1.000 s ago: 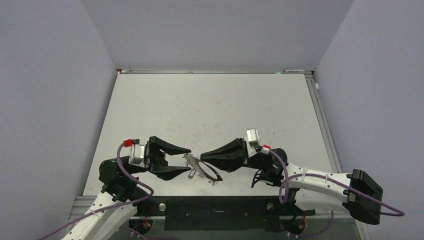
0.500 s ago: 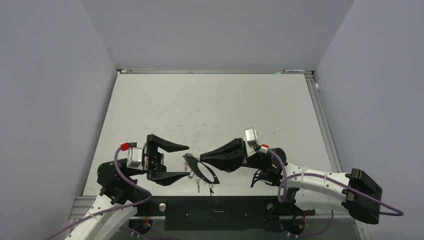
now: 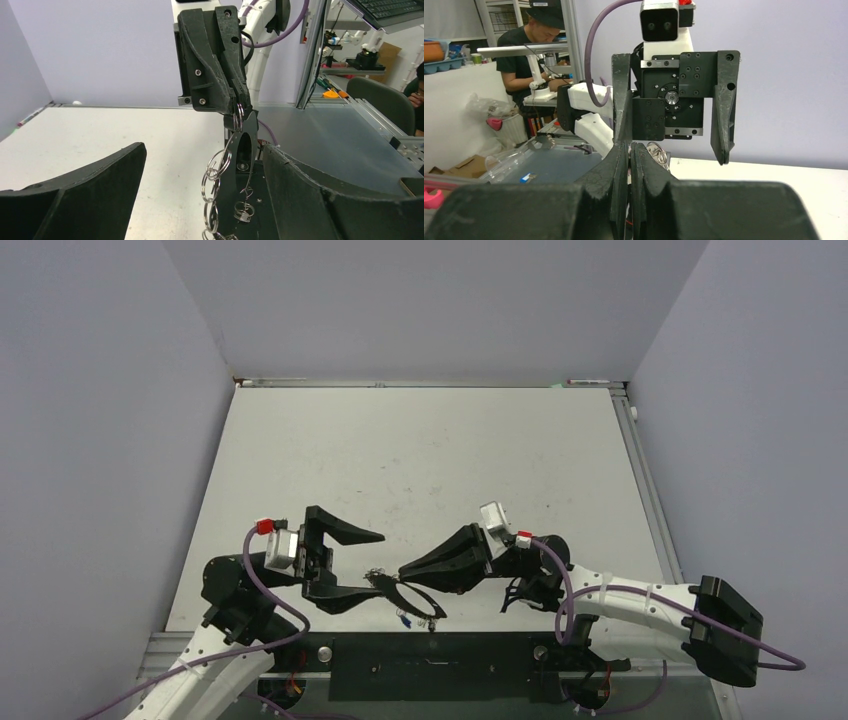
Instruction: Put the keys on the keyring
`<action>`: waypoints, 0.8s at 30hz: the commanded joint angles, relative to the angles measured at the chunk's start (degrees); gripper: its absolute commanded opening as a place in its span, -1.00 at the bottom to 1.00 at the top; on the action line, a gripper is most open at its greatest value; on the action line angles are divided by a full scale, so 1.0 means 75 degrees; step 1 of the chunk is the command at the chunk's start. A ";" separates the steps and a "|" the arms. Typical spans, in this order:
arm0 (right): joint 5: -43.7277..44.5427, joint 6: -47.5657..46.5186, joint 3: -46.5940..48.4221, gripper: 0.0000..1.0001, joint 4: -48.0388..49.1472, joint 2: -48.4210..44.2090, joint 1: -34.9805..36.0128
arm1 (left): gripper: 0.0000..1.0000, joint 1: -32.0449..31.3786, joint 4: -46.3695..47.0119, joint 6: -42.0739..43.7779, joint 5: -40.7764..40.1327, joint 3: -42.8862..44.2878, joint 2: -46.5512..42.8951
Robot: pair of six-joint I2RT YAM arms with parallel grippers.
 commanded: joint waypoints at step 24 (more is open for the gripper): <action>-0.0569 0.0390 0.1134 -0.89 0.0785 0.0403 0.0133 | -0.46 -0.0484 -0.0296 0.0031 0.0562 0.0161 0.0322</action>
